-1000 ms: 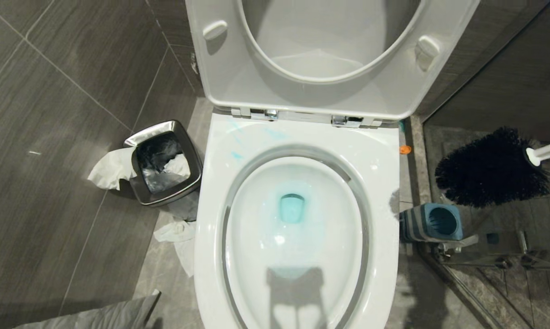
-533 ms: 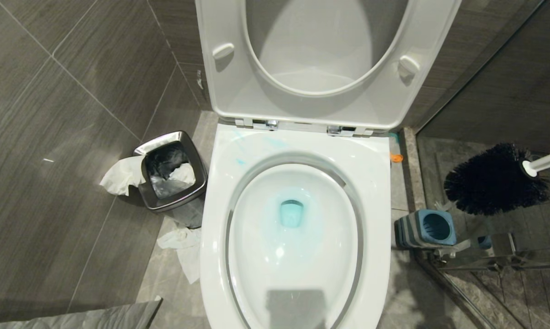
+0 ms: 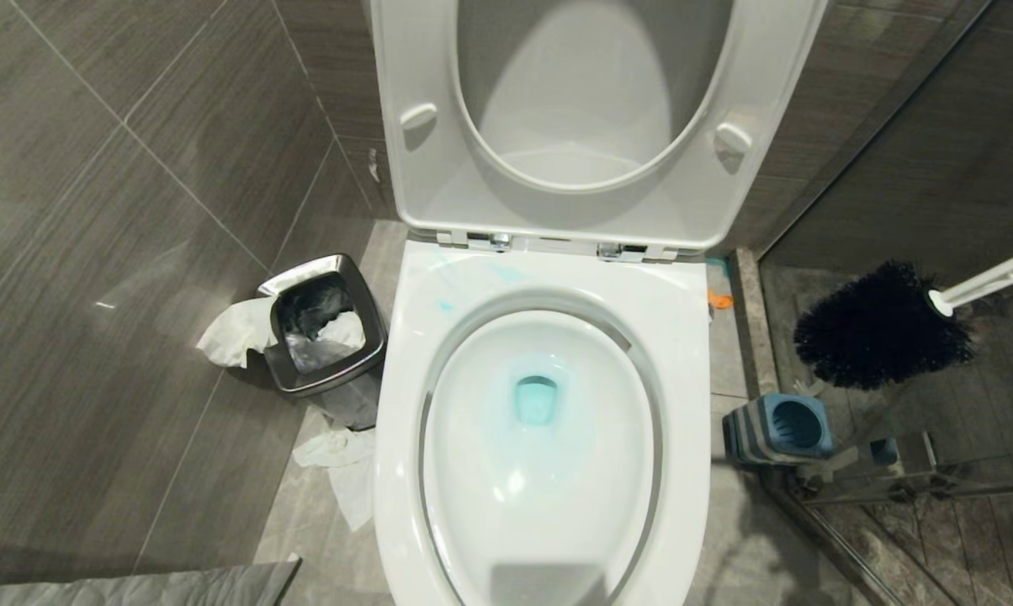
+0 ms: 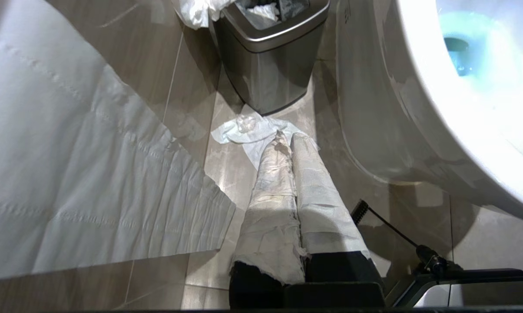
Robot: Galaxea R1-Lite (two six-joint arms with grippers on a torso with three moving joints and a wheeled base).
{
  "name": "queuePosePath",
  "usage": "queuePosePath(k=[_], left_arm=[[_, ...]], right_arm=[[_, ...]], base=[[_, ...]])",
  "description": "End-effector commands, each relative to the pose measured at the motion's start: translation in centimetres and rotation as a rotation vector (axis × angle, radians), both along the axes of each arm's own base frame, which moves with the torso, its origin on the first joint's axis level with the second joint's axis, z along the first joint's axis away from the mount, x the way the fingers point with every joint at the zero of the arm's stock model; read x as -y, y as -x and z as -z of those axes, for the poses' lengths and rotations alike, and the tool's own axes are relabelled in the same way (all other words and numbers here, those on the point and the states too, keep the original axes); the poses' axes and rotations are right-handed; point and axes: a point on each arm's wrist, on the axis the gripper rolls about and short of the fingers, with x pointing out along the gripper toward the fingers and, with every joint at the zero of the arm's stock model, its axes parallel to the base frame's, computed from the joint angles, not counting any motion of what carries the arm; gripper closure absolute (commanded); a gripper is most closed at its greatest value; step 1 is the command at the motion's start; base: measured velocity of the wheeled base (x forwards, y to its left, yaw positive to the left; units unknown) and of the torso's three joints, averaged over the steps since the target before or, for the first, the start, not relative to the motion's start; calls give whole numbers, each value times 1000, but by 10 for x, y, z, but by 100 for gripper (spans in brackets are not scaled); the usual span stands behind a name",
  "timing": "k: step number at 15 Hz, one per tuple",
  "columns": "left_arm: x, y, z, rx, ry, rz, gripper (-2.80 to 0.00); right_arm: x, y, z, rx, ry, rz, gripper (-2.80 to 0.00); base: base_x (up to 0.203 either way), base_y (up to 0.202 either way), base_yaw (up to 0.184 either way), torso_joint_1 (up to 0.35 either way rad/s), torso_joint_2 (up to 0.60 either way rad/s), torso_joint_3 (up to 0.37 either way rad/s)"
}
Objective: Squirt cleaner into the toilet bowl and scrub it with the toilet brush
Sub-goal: Scrub the toilet bowl
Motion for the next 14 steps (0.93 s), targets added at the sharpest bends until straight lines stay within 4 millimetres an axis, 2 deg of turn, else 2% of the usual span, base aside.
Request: queuePosePath(k=[1,6,8,10,14], left_arm=[[0,0,0,-2,0,0,0],[0,0,0,-2,-1,0,0],[0,0,0,-2,-1,0,0],[0,0,0,-2,-1,0,0],[0,0,0,-2,0,0,0]], right_arm=[[4,-8,-5,-16,-62,-24,0],[20,-36,-3,-50,13,33,0],[20,-51,0,-87,33,39,0],[11,-68,2,-120,55,25,0],[-26,-95,3,-123,78,17,0]], base=[[0,0,0,3,-2,187],[0,0,0,4,4,198],[0,0,0,1,1,200],[0,0,0,1,2,197],[0,0,0,5,1,203]])
